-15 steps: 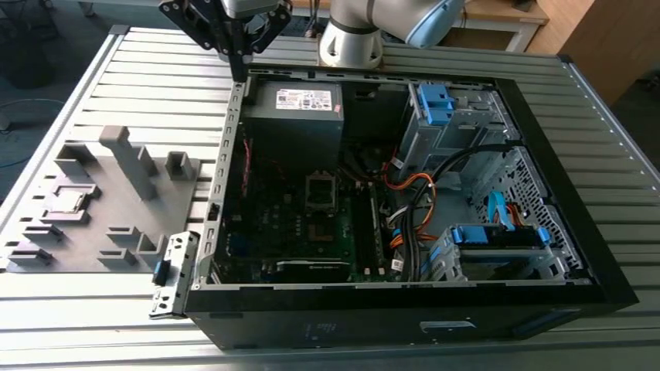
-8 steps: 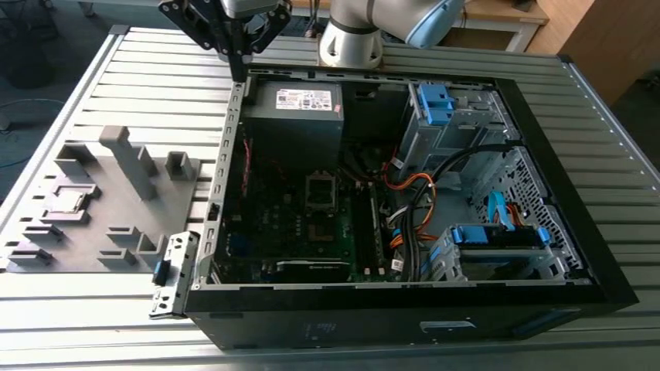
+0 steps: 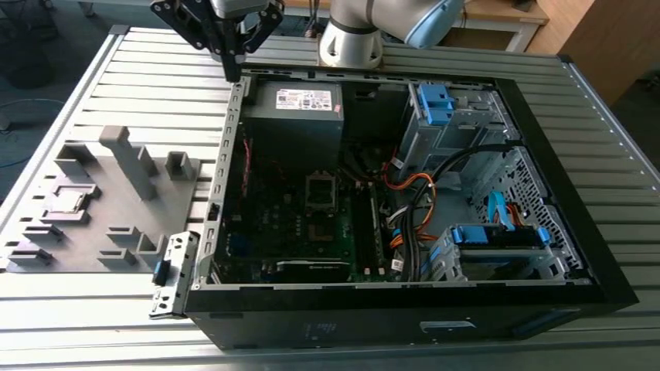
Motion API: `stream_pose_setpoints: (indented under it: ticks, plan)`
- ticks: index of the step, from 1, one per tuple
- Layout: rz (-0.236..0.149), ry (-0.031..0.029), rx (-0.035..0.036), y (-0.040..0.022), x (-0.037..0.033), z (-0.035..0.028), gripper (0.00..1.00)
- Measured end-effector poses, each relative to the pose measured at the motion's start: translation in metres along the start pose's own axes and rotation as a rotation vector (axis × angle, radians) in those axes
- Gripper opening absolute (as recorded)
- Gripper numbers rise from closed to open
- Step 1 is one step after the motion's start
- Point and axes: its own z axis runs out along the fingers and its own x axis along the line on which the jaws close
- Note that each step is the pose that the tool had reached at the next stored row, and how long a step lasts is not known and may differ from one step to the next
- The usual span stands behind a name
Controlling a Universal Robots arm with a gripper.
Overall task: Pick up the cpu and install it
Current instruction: 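Reach for the cpu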
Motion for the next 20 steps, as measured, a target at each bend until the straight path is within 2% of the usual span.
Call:
stream_pose_setpoints:
  ticks: [6, 14, 20]
  plan:
    - [0.0, -0.0001, -0.0001, -0.0002, 0.0084, 0.0, 0.11]
    - [0.0, 0.0, 0.0, -0.0003, 0.0091, 0.0, 0.11]
    - [0.0, 0.0, 0.0, -0.0004, 0.0123, 0.0004, 0.11]
